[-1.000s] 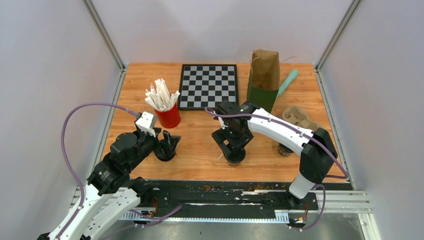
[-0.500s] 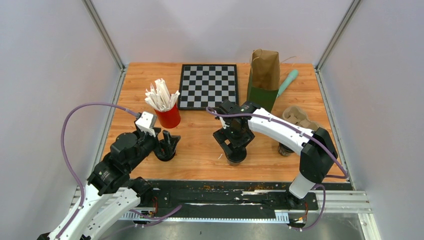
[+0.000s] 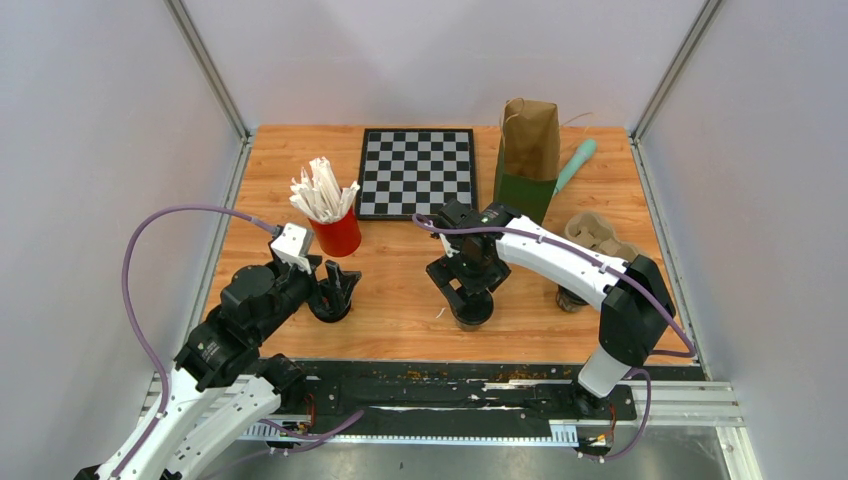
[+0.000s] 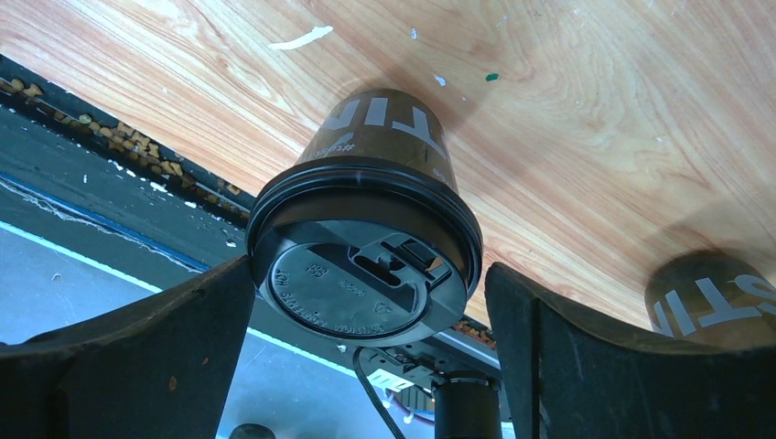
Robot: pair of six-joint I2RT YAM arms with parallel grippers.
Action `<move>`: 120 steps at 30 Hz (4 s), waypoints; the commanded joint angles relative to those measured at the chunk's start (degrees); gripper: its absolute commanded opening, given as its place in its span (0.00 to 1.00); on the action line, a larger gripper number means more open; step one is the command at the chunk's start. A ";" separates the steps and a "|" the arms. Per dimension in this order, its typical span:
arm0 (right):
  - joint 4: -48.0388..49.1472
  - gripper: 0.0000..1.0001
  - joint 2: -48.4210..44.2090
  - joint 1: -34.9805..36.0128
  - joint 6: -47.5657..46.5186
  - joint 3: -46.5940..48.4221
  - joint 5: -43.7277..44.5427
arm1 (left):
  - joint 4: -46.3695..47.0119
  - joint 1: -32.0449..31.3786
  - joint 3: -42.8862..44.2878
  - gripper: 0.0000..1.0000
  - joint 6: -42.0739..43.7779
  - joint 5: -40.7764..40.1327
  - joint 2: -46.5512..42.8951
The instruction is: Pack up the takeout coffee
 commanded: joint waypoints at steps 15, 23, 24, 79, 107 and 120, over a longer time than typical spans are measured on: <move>-1.46 0.98 -6.34 -0.29 0.89 2.39 -0.24 | 0.66 0.06 0.35 1.00 0.75 -2.79 0.54; 4.62 0.88 -14.45 -1.34 4.54 -5.43 0.81 | -0.53 0.06 2.87 0.97 -0.87 12.04 7.57; 6.13 0.85 -16.08 -1.80 4.97 -7.03 0.73 | -0.56 0.05 3.34 0.95 -1.36 14.81 9.14; 38.49 0.41 -28.37 -3.24 8.57 -34.84 -8.52 | 40.07 -9.20 -10.21 0.60 -30.01 26.31 39.67; 31.92 0.58 -30.39 -2.82 10.67 -28.29 -10.66 | 39.53 -10.31 -15.15 0.68 -29.48 23.97 34.94; 32.41 0.55 -27.32 -2.82 10.10 -28.04 -9.11 | 34.92 -10.31 -14.02 0.70 -26.31 22.38 33.19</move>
